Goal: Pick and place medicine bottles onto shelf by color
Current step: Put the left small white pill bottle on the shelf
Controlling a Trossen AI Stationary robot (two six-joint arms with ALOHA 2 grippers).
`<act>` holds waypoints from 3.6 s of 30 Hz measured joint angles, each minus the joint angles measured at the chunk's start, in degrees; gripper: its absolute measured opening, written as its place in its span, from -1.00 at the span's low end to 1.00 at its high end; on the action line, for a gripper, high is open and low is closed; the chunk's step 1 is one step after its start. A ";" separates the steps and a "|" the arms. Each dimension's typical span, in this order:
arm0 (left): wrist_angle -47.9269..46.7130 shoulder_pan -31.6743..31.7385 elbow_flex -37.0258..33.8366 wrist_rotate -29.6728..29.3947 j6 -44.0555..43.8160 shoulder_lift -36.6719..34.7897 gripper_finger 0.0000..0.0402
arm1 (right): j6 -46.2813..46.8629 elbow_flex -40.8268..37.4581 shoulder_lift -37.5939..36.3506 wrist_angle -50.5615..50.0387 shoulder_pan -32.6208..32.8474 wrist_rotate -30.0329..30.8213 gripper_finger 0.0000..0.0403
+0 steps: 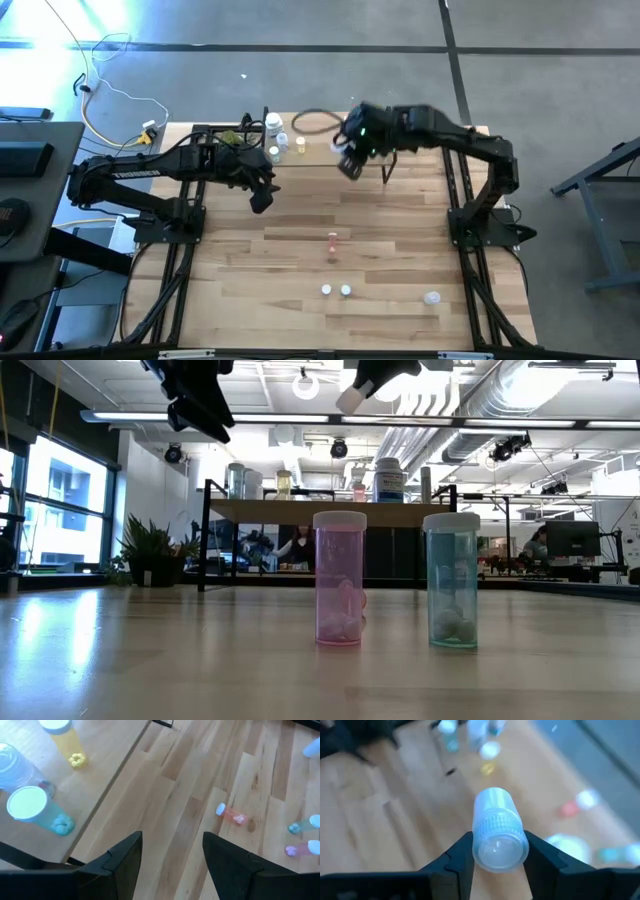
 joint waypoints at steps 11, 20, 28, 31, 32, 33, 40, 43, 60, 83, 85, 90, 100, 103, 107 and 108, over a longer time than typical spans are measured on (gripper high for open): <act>0.00 2.18 0.00 -3.29 0.00 0.00 -0.01 | -19.32 8.58 0.00 7.60 -11.88 2.51 -0.37; 0.00 2.76 0.00 -3.93 0.00 0.02 -0.01 | -27.45 9.72 0.30 13.65 -19.47 -0.72 -0.37; -0.02 2.76 0.00 -4.13 0.00 0.02 -0.01 | -34.84 9.70 3.16 14.04 -21.45 -3.55 -0.37; -0.04 2.76 0.00 -4.26 0.00 0.02 -0.01 | -34.79 9.66 3.80 12.71 -21.54 -5.48 -0.37; -0.04 2.76 0.00 -4.26 0.00 0.02 -0.01 | -34.20 9.66 3.80 12.33 -21.54 -6.21 -0.37; -0.04 2.76 0.00 -4.26 0.00 0.02 -0.01 | -33.29 9.66 3.78 11.88 -21.54 -6.69 -0.37; -0.04 2.76 0.00 -4.26 0.00 0.02 -0.01 | -28.69 9.66 4.13 7.52 -18.23 -10.76 -0.37; -0.04 2.76 0.00 -4.26 0.00 0.02 -0.01 | -27.51 9.66 5.18 4.93 -16.54 -10.93 -0.37; 3.38 2.76 0.00 -4.15 0.12 0.02 -0.01 | -29.46 9.66 15.23 -5.39 -10.76 -10.70 -0.37; 5.66 2.56 0.00 -2.62 1.49 0.02 -0.01 | -36.66 9.64 20.31 -12.19 -10.76 -7.71 -0.37; 5.66 2.56 0.00 -2.62 1.49 0.02 -0.01 | -36.66 9.64 20.31 -13.32 -10.76 -7.76 -0.37; 5.66 2.56 0.00 -2.64 1.49 0.02 -0.01 | -36.66 9.64 20.31 -13.96 -10.76 -8.11 -0.37; 5.64 2.56 0.00 -2.66 1.49 0.02 -0.01 | -36.48 9.64 20.31 -13.72 -10.42 -8.39 -0.37; 5.58 2.56 0.00 -2.67 1.49 0.02 -0.01 | -36.47 9.64 20.31 -14.82 -10.42 -8.57 -0.37; 5.57 2.56 0.00 -2.67 1.50 0.02 -0.01 | -35.84 9.64 20.31 -15.42 -10.42 -8.55 -0.37; 5.56 2.56 0.00 -2.67 1.49 0.02 -0.01 | -35.83 9.64 20.31 -15.70 -10.42 -8.55 -0.37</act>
